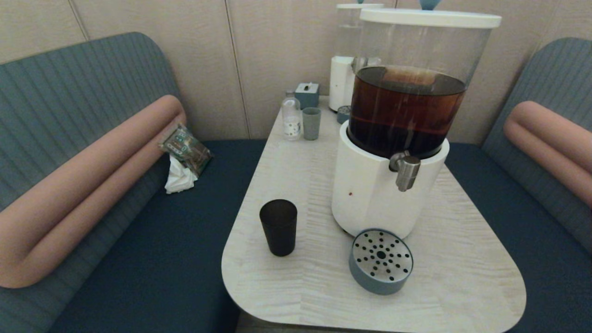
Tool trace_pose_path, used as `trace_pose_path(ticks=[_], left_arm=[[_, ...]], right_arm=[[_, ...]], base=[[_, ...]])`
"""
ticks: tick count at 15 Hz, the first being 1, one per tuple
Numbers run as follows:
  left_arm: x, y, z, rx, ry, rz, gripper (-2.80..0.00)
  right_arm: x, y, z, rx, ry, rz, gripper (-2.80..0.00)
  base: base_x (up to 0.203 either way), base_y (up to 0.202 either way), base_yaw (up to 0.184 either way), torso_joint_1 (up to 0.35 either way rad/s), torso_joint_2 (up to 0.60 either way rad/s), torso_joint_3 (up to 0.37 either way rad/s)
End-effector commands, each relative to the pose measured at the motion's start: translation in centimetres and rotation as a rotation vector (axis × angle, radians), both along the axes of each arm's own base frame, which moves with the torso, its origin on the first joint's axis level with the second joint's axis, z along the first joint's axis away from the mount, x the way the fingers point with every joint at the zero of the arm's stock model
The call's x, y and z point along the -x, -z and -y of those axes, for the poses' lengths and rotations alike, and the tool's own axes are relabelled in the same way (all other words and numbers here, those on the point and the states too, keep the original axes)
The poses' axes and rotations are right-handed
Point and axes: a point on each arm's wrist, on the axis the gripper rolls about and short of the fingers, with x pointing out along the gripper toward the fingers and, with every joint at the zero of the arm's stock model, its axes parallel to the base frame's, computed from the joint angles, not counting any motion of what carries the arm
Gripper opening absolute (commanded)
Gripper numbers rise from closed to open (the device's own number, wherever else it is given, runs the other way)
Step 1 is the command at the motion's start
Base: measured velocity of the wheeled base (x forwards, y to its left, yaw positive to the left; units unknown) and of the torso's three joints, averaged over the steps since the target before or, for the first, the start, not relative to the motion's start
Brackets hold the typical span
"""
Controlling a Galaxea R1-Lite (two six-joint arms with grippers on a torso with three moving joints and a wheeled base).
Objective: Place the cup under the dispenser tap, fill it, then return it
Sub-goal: Pick up the cup
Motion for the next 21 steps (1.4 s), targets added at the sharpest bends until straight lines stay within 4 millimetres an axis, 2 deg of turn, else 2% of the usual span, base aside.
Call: trace_pose_path(ticks=[1,5,7,10,12,14,16,18,21], left_arm=[[0.0,0.0,0.0,-0.005,-0.002,0.0,-2.8],[0.0,-0.1,0.0,-0.028,0.0,-0.003,-2.8],[0.4,-1.0,0.0,-0.028,0.013,0.007,-2.8],[2.0,-4.6,0.3,-0.009,0.104,0.043,-2.8],[1.9,-7.2,0.4,0.002,0.171,0.003,-2.8],[0.8,-9.8,0.5,0.017,0.232,-0.046,-2.8],[-1.1,-11.7,0.7,0.032,0.335,-0.088,-2.8],[-3.4,-12.8,1.0,0.039,0.453,-0.089,-2.8],[-6.4,-13.3,1.4,0.065,0.679,-0.109,-2.8]], right_arm=[[0.0,0.0,0.0,-0.001,-0.001,0.0,-2.8],[0.0,0.0,0.0,0.001,-0.001,0.0,-2.8],[0.0,0.0,0.0,0.001,-0.001,0.0,-2.8],[0.0,0.0,0.0,-0.001,-0.001,0.0,-2.8],[0.0,0.0,0.0,-0.001,0.0,0.0,-2.8],[0.0,0.0,0.0,-0.001,0.0,0.0,-2.8],[0.0,0.0,0.0,-0.001,-0.001,0.0,-2.8],[0.0,0.0,0.0,-0.001,-0.001,0.0,-2.8],[0.0,0.0,0.0,-0.001,-0.001,0.0,-2.8]], base=[[0.0,0.0,0.0,0.0,0.0,0.0],[0.0,0.0,0.0,0.0,0.0,0.0],[0.0,0.0,0.0,0.0,0.0,0.0],[0.0,0.0,0.0,0.0,0.0,0.0],[0.0,0.0,0.0,0.0,0.0,0.0],[0.0,0.0,0.0,0.0,0.0,0.0],[0.0,0.0,0.0,0.0,0.0,0.0],[0.0,0.0,0.0,0.0,0.0,0.0],[0.0,0.0,0.0,0.0,0.0,0.0]])
